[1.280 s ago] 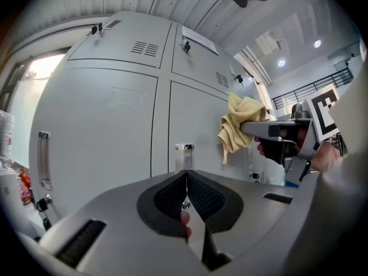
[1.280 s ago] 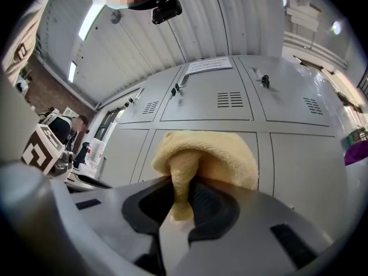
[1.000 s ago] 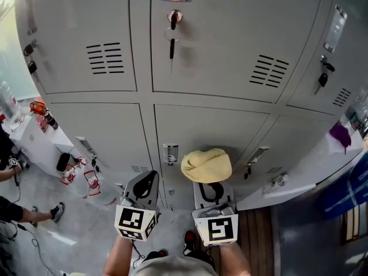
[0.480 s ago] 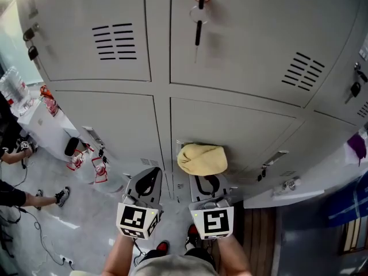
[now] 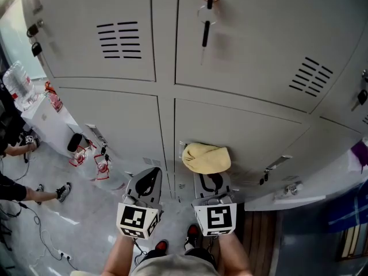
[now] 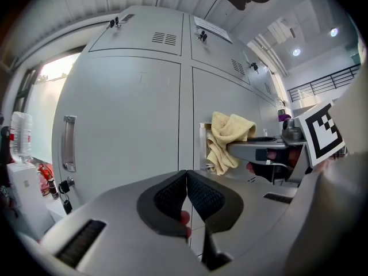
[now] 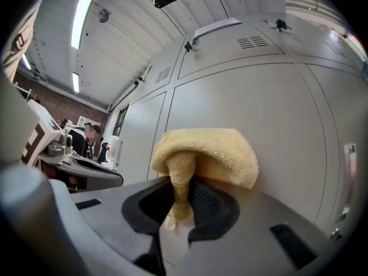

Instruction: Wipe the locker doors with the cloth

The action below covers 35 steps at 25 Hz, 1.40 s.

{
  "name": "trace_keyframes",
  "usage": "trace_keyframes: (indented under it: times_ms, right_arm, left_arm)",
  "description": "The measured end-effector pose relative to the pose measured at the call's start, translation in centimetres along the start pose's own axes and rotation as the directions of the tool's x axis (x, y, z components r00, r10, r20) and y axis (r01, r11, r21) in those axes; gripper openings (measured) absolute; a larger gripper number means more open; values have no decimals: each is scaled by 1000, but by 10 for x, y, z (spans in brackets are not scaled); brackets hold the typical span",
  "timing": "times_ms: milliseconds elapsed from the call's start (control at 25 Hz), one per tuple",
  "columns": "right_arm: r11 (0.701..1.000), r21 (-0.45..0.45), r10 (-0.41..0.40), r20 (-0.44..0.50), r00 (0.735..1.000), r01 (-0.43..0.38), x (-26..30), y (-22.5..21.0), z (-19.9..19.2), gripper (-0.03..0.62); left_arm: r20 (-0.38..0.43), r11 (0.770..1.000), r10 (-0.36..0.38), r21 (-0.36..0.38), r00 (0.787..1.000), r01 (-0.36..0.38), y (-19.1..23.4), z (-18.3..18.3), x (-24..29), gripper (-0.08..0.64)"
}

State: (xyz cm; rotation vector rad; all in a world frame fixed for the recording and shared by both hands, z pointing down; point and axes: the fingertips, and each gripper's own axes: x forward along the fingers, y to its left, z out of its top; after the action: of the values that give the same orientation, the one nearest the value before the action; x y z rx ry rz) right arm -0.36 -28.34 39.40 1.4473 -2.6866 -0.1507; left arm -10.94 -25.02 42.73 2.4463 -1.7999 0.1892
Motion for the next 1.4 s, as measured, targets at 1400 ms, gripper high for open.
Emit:
trace_keyframes:
  times_ms: [1400]
  right_arm:
    - [963, -18, -271, -52, 961, 271, -71, -119, -29, 75]
  left_arm:
    - [14, 978, -208, 19, 978, 208, -96, 9, 49, 23]
